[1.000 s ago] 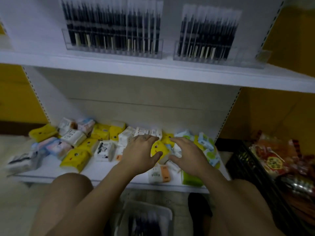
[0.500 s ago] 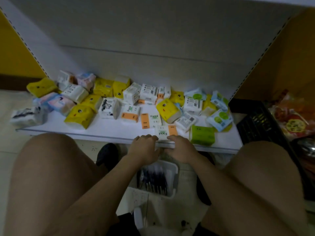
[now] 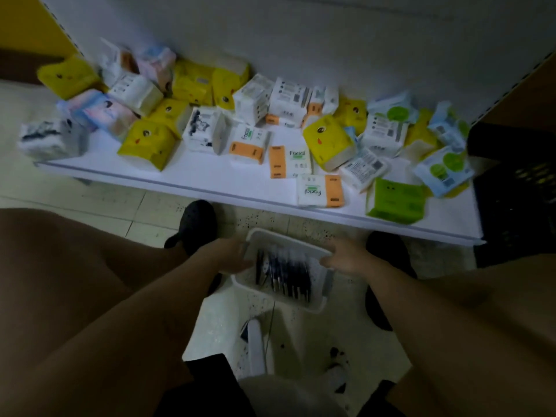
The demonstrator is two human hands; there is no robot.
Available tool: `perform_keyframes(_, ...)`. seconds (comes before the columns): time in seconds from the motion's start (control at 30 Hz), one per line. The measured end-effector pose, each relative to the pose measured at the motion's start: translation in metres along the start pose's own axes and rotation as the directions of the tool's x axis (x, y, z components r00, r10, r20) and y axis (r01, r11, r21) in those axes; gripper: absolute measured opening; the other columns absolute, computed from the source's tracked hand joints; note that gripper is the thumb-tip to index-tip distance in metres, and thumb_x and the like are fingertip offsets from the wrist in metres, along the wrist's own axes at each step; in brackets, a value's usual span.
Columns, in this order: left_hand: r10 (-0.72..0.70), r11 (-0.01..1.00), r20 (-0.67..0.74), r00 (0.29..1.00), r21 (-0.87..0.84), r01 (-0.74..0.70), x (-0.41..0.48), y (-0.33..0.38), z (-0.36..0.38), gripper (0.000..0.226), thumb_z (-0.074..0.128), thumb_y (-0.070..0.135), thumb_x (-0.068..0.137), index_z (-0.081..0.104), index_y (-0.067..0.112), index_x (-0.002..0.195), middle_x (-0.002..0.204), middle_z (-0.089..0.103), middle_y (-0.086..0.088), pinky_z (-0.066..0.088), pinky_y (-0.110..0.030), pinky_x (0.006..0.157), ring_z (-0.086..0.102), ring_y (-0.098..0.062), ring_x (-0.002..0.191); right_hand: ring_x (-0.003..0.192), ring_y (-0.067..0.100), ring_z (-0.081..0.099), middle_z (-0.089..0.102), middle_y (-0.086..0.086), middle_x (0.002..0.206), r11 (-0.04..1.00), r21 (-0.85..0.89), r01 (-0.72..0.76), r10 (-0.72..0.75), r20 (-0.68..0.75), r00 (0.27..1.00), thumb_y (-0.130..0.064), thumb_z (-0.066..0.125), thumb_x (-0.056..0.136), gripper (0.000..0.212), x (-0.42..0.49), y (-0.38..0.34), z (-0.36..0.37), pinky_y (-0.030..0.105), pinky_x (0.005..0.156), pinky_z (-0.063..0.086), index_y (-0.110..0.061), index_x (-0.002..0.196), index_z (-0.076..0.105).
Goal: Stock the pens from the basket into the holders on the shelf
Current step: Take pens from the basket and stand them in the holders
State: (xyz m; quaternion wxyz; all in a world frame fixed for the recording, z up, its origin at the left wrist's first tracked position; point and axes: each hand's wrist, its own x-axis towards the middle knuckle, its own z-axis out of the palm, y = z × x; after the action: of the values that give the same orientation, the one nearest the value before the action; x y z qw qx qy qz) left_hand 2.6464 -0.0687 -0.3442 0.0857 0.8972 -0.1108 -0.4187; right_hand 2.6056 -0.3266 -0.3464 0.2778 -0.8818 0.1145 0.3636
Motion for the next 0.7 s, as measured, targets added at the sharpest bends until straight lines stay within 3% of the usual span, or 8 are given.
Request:
perform_keyframes(0.13, -0.001, 0.986, -0.003, 1.000, -0.169, 0.001, 0.030, 0.006, 0.036, 0.035, 0.052, 0.032, 0.095, 0.055, 0.010, 0.122, 0.113, 0.064, -0.012, 0.047, -0.025, 0.069, 0.062, -0.021, 0.093, 0.077, 0.010, 0.054, 0.058, 0.002, 0.099, 1.000, 0.007, 0.011, -0.011, 0.000, 1.000, -0.026, 0.064, 0.090, 0.027, 0.020, 0.002, 0.018, 0.022, 0.060, 0.040, -0.014, 0.114, 0.061)
perform_keyframes(0.2, -0.004, 0.969, -0.003, 1.000, -0.246, 0.003, 0.047, 0.010, 0.053, 0.034, 0.053, 0.027, 0.095, 0.051, 0.009, 0.124, 0.116, 0.060, -0.016, 0.052, -0.030, 0.077, 0.061, -0.027, 0.102, 0.075, 0.008, 0.054, 0.057, -0.001, 0.098, 0.998, 0.046, 0.034, -0.035, 0.038, 0.999, -0.022, 0.062, 0.092, 0.022, 0.029, 0.005, 0.027, 0.019, 0.056, 0.041, -0.016, 0.114, 0.061)
perform_keyframes(0.27, -0.006, 0.960, 0.038, 0.999, -0.280, 0.016, 0.061, 0.013, 0.069, 0.027, 0.050, 0.025, 0.096, 0.055, 0.012, 0.120, 0.117, 0.061, -0.017, 0.052, -0.037, 0.090, 0.059, -0.028, 0.106, 0.077, 0.017, 0.058, 0.056, -0.001, 0.090, 0.995, 0.099, 0.016, -0.024, 0.085, 0.996, -0.011, 0.060, 0.092, 0.015, 0.036, 0.009, 0.036, 0.034, 0.064, 0.054, -0.018, 0.105, 0.059)
perform_keyframes(0.33, -0.029, 0.954, 0.077, 0.997, -0.295, 0.051, 0.075, 0.012, 0.083, 0.025, 0.047, 0.025, 0.098, 0.059, 0.010, 0.114, 0.113, 0.063, -0.017, 0.053, -0.041, 0.091, 0.060, -0.027, 0.102, 0.074, 0.018, 0.053, 0.051, -0.002, 0.077, 0.997, 0.072, -0.017, 0.009, 0.110, 0.994, -0.009, 0.057, 0.092, 0.006, 0.042, 0.014, 0.048, 0.041, 0.074, 0.053, -0.014, 0.096, 0.059)
perform_keyframes(0.43, -0.071, 0.960, 0.129, 0.989, -0.259, 0.102, 0.099, 0.011, 0.098, 0.034, 0.043, 0.026, 0.099, 0.055, 0.009, 0.126, 0.123, 0.059, -0.016, 0.048, -0.043, 0.097, 0.056, -0.030, 0.112, 0.079, 0.016, 0.058, 0.065, 0.007, 0.098, 0.999, 0.024, -0.032, 0.028, 0.156, 0.987, -0.020, 0.057, 0.093, 0.025, 0.049, 0.013, 0.061, 0.027, 0.068, 0.049, -0.008, 0.114, 0.063)
perform_keyframes(0.5, -0.089, 0.963, 0.158, 0.983, -0.238, 0.125, 0.112, 0.011, 0.105, 0.037, 0.043, 0.029, 0.099, 0.053, 0.011, 0.130, 0.129, 0.056, -0.016, 0.044, -0.043, 0.102, 0.052, -0.031, 0.118, 0.092, 0.022, 0.063, 0.066, 0.012, 0.111, 0.997, 0.049, -0.059, 0.050, 0.168, 0.985, -0.023, 0.056, 0.094, 0.029, 0.054, 0.007, 0.066, 0.031, 0.077, 0.053, -0.008, 0.118, 0.063)
perform_keyframes(0.57, -0.088, 0.956, 0.176, 0.980, -0.262, 0.133, 0.123, 0.010, 0.111, 0.041, 0.042, 0.033, 0.099, 0.051, 0.014, 0.134, 0.133, 0.053, -0.017, 0.040, -0.044, 0.105, 0.048, -0.033, 0.122, 0.098, 0.028, 0.063, 0.066, 0.015, 0.112, 0.996, 0.043, -0.074, 0.066, 0.156, 0.986, -0.025, 0.055, 0.095, 0.030, 0.058, 0.004, 0.069, 0.040, 0.087, 0.054, -0.006, 0.116, 0.063)
perform_keyframes(0.7, -0.121, 0.907, 0.237, 0.964, -0.368, 0.204, 0.133, 0.006, 0.119, 0.039, 0.046, 0.030, 0.099, 0.054, 0.006, 0.129, 0.125, 0.057, -0.022, 0.045, -0.044, 0.099, 0.054, -0.035, 0.114, 0.099, 0.026, 0.063, 0.064, 0.012, 0.112, 0.985, 0.106, -0.140, 0.122, 0.162, 0.979, -0.028, 0.056, 0.096, 0.031, 0.068, 0.008, 0.078, 0.035, 0.084, 0.054, -0.009, 0.121, 0.059)
